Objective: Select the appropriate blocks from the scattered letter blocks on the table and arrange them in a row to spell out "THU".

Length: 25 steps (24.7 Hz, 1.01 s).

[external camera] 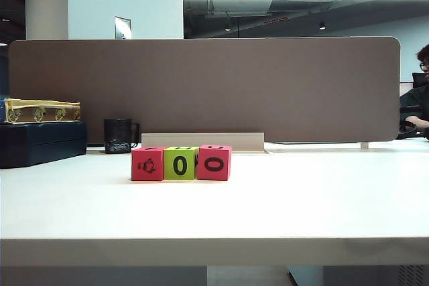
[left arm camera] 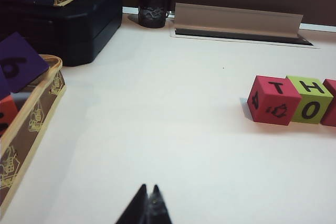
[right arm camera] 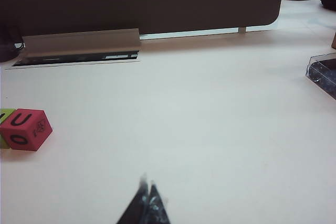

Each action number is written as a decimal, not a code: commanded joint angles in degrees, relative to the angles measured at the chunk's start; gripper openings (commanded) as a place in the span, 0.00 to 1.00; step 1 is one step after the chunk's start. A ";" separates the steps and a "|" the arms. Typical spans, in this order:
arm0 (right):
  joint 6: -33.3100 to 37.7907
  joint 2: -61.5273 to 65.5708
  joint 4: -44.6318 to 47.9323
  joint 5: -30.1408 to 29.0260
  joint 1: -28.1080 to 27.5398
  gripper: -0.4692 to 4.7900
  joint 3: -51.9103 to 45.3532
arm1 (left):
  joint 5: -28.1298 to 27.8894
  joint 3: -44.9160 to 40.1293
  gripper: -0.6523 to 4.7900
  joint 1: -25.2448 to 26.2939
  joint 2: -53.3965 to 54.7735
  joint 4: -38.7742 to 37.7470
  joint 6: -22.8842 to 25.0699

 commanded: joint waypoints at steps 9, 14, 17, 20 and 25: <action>-3.08 0.02 0.72 0.59 0.02 0.08 0.22 | 0.02 0.13 0.11 0.09 0.00 0.55 0.00; -4.92 0.00 2.75 0.28 -3.85 0.08 -1.49 | 0.02 0.13 0.11 0.09 0.00 0.55 0.00; -1.64 -0.11 5.97 -7.82 -11.61 0.08 -5.31 | 0.02 0.13 0.11 0.09 0.00 0.55 0.00; -0.94 -1.68 8.98 -21.22 -20.59 0.08 -9.75 | 0.00 0.13 0.11 0.09 0.00 0.55 0.00; -0.31 -7.37 10.45 -22.23 -27.82 0.08 -13.70 | 0.00 0.13 0.11 0.13 0.00 0.55 0.00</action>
